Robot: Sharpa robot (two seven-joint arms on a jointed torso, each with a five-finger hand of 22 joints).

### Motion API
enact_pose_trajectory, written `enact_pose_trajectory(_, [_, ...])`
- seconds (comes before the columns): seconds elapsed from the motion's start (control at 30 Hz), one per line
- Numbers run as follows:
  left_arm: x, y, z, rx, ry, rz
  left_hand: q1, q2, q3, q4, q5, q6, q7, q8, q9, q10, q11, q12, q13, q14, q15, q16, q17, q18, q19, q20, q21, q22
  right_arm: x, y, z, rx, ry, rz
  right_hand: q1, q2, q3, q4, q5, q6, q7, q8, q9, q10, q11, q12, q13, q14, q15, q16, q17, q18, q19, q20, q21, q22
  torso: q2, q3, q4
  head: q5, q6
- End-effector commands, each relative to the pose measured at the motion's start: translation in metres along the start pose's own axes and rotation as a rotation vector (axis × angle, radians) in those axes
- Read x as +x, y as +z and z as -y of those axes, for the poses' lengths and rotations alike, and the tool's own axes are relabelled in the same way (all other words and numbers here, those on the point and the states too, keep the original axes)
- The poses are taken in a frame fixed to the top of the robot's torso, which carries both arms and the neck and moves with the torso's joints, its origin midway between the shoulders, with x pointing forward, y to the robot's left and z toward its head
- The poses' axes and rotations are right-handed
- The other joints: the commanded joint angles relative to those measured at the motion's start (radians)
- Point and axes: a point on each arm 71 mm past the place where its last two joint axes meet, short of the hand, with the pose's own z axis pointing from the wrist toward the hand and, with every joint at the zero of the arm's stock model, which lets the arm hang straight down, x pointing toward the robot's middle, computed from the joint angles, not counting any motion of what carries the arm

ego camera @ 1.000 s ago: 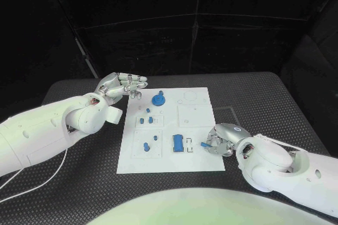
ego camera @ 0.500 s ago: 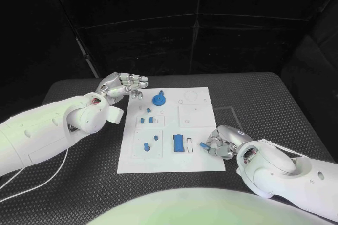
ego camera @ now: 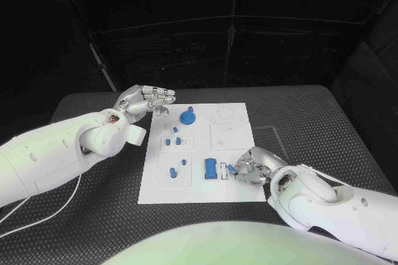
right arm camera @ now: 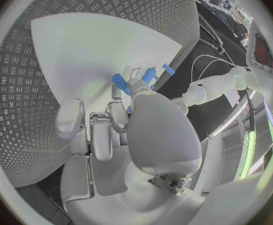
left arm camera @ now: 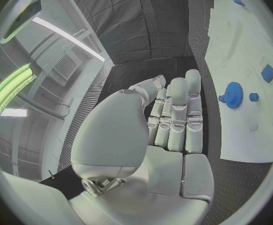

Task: Assemble the parts on the task board

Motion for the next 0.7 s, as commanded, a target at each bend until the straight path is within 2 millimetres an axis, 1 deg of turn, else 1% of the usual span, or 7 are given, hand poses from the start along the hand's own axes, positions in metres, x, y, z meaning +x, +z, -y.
enact_pose_trajectory(0.03, [0.001, 0.0, 0.001, 0.004, -0.006, -0.007, -0.008, 0.005, -0.003, -0.006, 0.007, -0.004, 0.0, 0.0, 0.0, -0.006, -0.002, 0.003, -0.001, -0.005, 0.001, -0.005, -0.001, 0.013, -0.007, 0.001, -0.004, 0.001, 0.001, 0.002, -0.002, 0.005, 0.048, -0.003, -0.035, -0.001, -0.012, 0.004, 0.018, 0.009, -0.001, -0.002, 0.001, 0.008, 0.003, 0.004, 0.003, 0.091, -0.004, 0.004, 0.195, -0.008, 0.006, -0.002, 0.007, 0.002, 0.0, 0.0005, -0.0003, 0.002, 0.0])
enact_pose_trajectory(0.17, [0.002, 0.0, 0.001, 0.004, -0.006, -0.009, -0.008, 0.005, -0.003, -0.006, 0.007, -0.004, 0.0, 0.0, 0.0, -0.006, -0.002, 0.003, -0.001, -0.005, 0.001, -0.005, -0.001, 0.013, -0.007, 0.001, -0.004, 0.001, 0.005, 0.005, -0.004, 0.01, 0.051, -0.02, -0.092, 0.006, -0.038, 0.004, 0.068, 0.014, -0.002, -0.003, 0.005, 0.011, 0.003, 0.006, 0.006, 0.091, -0.004, 0.005, 0.198, -0.009, 0.008, -0.003, 0.008, 0.005, 0.0, -0.0001, -0.0005, 0.002, 0.0])
enact_pose_trajectory(0.2, [0.002, 0.0, 0.001, 0.004, -0.006, -0.009, -0.008, 0.005, -0.003, -0.006, 0.007, -0.004, 0.0, 0.0, 0.0, -0.006, -0.002, 0.003, -0.001, -0.005, 0.001, -0.005, -0.001, 0.013, -0.007, 0.001, -0.004, 0.001, 0.005, 0.006, -0.004, 0.01, 0.052, -0.023, -0.101, 0.007, -0.043, 0.005, 0.073, 0.016, -0.003, -0.003, 0.006, 0.011, 0.003, 0.006, 0.006, 0.091, -0.004, 0.005, 0.198, -0.009, 0.008, -0.003, 0.008, 0.006, 0.001, -0.0001, -0.0002, 0.002, 0.0])
enact_pose_trajectory(0.3, [0.002, 0.0, 0.002, 0.003, -0.007, -0.01, -0.008, 0.005, -0.003, -0.006, 0.007, -0.004, 0.0, 0.0, 0.0, -0.006, -0.002, 0.003, -0.001, -0.005, 0.001, -0.005, -0.001, 0.013, -0.007, 0.001, -0.004, 0.001, 0.007, 0.007, -0.006, 0.009, 0.056, -0.026, -0.142, 0.007, -0.066, 0.006, 0.074, 0.023, -0.004, -0.001, 0.009, 0.012, 0.002, 0.007, 0.008, 0.091, -0.004, 0.005, 0.199, -0.009, 0.008, -0.003, 0.008, 0.006, 0.001, 0.0004, -0.0001, 0.003, 0.0])
enact_pose_trajectory(0.4, [0.002, 0.0, 0.002, 0.003, -0.007, -0.01, -0.008, 0.005, -0.003, -0.006, 0.007, -0.004, 0.0, 0.0, 0.0, -0.006, -0.002, 0.003, -0.001, -0.005, 0.001, -0.005, -0.001, 0.013, -0.007, 0.001, -0.004, 0.001, 0.008, 0.008, -0.008, 0.007, 0.062, -0.024, -0.177, 0.011, -0.084, 0.007, 0.066, 0.026, -0.006, -0.001, 0.011, 0.014, 0.001, 0.008, 0.009, 0.092, -0.006, 0.006, 0.2, -0.009, 0.008, -0.003, 0.008, 0.006, 0.001, -0.0002, 0.0003, 0.001, 0.0])
enact_pose_trajectory(0.53, [0.003, 0.0, 0.002, 0.002, -0.007, -0.012, -0.008, 0.005, -0.003, -0.006, 0.007, -0.004, 0.0, 0.0, 0.0, -0.006, -0.002, 0.003, -0.001, -0.005, 0.001, -0.005, -0.001, 0.013, -0.007, 0.001, -0.004, 0.001, 0.009, 0.01, -0.01, 0.003, 0.067, -0.022, -0.184, 0.012, -0.091, 0.006, 0.059, 0.027, -0.007, -0.001, 0.013, 0.014, 0.0, 0.008, 0.009, 0.092, -0.006, 0.006, 0.2, -0.009, 0.009, -0.004, 0.008, 0.007, 0.0, 0.0009, 0.0, 0.004, 0.0])
enact_pose_trajectory(0.7, [0.003, 0.0, 0.002, 0.0, -0.007, -0.013, -0.008, 0.005, -0.003, -0.006, 0.007, -0.004, 0.0, 0.0, 0.0, -0.006, -0.002, 0.003, -0.001, -0.005, 0.001, -0.005, -0.001, 0.013, -0.007, 0.001, -0.004, 0.001, 0.01, 0.011, -0.012, -0.003, 0.07, -0.02, -0.184, 0.012, -0.092, 0.005, 0.056, 0.027, -0.007, -0.001, 0.013, 0.014, 0.0, 0.009, 0.01, 0.092, -0.007, 0.006, 0.2, -0.009, 0.009, -0.004, 0.008, 0.007, -0.001, 0.0008, -0.0007, 0.006, 0.0])
